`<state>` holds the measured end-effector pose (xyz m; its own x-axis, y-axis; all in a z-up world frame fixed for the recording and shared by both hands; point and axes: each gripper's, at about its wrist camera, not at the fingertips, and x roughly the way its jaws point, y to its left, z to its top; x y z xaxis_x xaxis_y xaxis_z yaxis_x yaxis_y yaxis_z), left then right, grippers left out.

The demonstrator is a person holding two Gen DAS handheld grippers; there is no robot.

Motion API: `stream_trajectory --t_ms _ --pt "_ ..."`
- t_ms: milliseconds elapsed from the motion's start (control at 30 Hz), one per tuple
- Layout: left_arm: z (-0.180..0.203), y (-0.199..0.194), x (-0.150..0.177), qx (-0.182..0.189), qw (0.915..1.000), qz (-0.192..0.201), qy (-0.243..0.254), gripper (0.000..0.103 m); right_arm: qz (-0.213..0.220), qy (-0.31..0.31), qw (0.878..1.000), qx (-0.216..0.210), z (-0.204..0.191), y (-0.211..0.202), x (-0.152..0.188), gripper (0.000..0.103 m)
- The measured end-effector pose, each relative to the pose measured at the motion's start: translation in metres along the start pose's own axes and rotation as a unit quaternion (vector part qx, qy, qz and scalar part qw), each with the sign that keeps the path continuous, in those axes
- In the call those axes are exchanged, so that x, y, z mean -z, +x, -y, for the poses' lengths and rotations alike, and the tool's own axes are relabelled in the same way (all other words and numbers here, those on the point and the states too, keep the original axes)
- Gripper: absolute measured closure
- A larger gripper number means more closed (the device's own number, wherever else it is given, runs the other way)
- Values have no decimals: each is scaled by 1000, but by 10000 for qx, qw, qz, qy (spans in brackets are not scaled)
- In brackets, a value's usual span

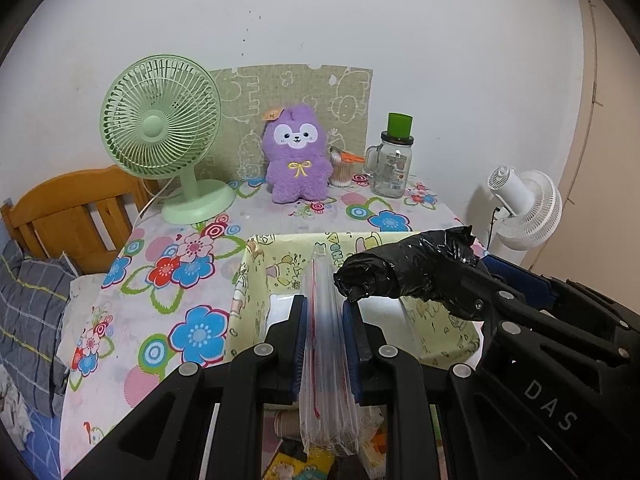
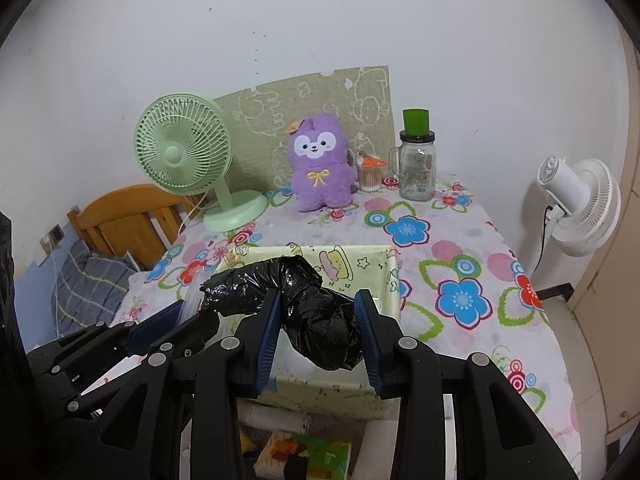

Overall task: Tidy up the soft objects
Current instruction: 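Lift the straw bag with the left tool while the right tool lifts the black bag over the box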

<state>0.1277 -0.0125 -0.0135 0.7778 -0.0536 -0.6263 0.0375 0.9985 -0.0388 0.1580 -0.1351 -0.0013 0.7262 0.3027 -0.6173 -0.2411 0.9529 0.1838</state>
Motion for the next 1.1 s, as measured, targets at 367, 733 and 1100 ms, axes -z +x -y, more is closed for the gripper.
stream_trajectory --t_ms 367,733,1100 --pt "-5 25 -15 12 10000 -30 -1 87 -19 37 10000 41 5 22 -12 62" --pt "-14 49 -21 -10 9997 -182 -171 86 -133 68 9999 48 8 51 -21 62" --pt "-20 71 -19 -213 9989 -380 -166 77 -374 117 9992 71 9 78 -21 62"
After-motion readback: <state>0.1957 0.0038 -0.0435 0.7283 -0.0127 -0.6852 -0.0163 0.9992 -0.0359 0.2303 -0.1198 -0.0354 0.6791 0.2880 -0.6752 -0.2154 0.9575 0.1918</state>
